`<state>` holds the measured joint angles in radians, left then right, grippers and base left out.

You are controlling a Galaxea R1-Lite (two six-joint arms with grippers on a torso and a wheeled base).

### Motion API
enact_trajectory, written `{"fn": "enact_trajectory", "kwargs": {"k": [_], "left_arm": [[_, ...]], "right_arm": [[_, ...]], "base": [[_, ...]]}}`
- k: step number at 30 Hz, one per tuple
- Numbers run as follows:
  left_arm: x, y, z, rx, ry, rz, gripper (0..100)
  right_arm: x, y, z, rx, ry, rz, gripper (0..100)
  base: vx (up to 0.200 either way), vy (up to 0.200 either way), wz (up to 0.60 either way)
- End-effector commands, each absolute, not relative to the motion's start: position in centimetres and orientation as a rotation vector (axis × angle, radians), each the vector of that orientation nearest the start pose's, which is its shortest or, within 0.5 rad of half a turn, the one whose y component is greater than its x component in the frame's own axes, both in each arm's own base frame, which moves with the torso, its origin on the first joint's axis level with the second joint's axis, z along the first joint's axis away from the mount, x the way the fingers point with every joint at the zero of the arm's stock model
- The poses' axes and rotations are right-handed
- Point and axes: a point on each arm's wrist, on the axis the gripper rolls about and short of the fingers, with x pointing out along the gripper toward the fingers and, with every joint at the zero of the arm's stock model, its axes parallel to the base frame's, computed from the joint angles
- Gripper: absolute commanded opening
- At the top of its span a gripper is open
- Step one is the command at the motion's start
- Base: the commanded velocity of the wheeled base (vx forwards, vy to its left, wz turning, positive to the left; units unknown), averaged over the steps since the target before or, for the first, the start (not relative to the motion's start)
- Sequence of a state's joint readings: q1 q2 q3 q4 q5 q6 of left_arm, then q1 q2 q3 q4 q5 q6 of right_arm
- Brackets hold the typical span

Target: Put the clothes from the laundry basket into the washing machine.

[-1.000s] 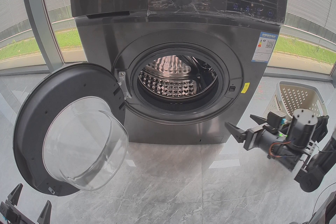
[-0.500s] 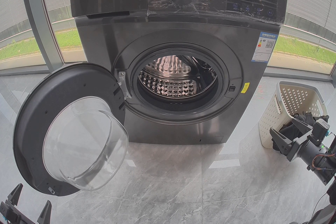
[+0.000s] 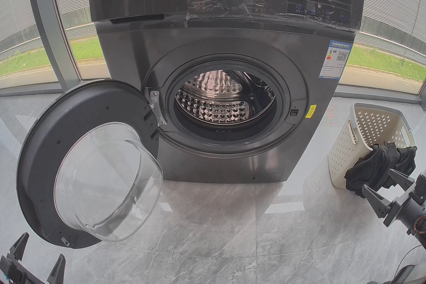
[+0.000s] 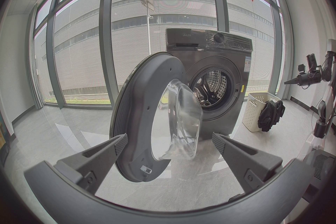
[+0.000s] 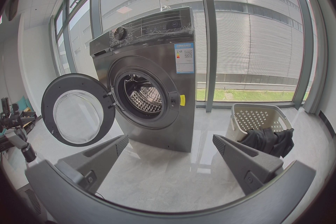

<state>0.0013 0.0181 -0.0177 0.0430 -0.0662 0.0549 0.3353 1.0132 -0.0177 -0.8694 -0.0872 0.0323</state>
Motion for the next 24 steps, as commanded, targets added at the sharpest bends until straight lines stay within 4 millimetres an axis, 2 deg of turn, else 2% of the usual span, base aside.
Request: {"fn": "enact_trajectory", "kwargs": {"k": [1,5,8,12,16,20,22,24], "left_arm": [[-2.3,-0.2,7.1,0.054,0.041,-0.066,100],[-2.3,-0.2,7.1,0.054,0.041,-0.066,100],[-2.3,-0.2,7.1,0.054,0.041,-0.066,100],[-2.3,-0.2,7.1,0.054,0.041,-0.066,100],[-2.3,-0.2,7.1,0.054,0.041,-0.066,100],[-2.3,-0.2,7.1,0.055,0.041,-0.066,100],[-2.3,-0.2,7.1,0.057,0.041,-0.066,100],[-2.3,-0.1,7.1,0.051,0.041,-0.064,100]], "right_arm": [[6.1,1.5,13.7,0.015,0.037,0.184,100],[5.1,0.9,13.8,0.005,-0.01,0.126,100],[3.3,0.3,13.6,0.007,-0.069,0.067,100],[0.4,0.0,12.1,0.011,-0.118,0.101,100],[-1.5,-0.1,10.4,0.012,-0.144,0.102,100],[-2.1,0.1,9.2,0.007,-0.121,0.077,100],[-2.3,0.2,8.1,0.014,-0.05,0.082,100],[-2.3,0.2,7.9,0.008,-0.033,0.074,100]], "base": [[0.0,0.0,0.0],[0.0,0.0,0.0],[0.0,0.0,0.0],[0.0,0.0,0.0],[0.0,0.0,0.0],[0.0,0.0,0.0],[0.0,0.0,0.0],[0.0,0.0,0.0]]}}
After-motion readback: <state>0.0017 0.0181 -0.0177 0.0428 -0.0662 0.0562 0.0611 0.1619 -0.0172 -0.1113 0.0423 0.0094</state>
